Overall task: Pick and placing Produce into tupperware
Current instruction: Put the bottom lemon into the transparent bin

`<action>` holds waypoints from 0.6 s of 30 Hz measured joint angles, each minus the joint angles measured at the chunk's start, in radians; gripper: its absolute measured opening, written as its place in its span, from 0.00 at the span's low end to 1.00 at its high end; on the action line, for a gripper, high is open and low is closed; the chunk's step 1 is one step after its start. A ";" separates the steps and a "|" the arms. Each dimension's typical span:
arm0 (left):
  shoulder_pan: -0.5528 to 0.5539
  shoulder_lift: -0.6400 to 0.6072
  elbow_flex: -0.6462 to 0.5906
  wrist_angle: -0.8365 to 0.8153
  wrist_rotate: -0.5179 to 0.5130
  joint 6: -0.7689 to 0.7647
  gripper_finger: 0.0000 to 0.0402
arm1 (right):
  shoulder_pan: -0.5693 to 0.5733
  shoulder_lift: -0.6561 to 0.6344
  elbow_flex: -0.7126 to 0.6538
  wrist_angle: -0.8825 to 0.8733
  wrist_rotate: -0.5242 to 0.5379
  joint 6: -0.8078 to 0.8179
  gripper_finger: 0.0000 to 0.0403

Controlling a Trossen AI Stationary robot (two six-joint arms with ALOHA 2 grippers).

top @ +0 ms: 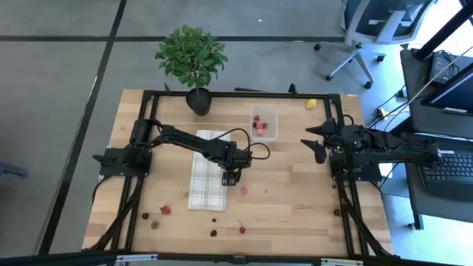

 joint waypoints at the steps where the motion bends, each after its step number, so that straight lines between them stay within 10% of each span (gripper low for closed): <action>1: 0.000 0.000 0.000 0.002 -0.004 0.000 0.64 | 0.000 0.000 0.000 0.000 0.000 0.000 0.68; 18: 0.000 0.000 0.000 0.002 -0.005 -0.003 0.49 | 0.000 0.000 0.000 0.000 0.000 0.003 0.68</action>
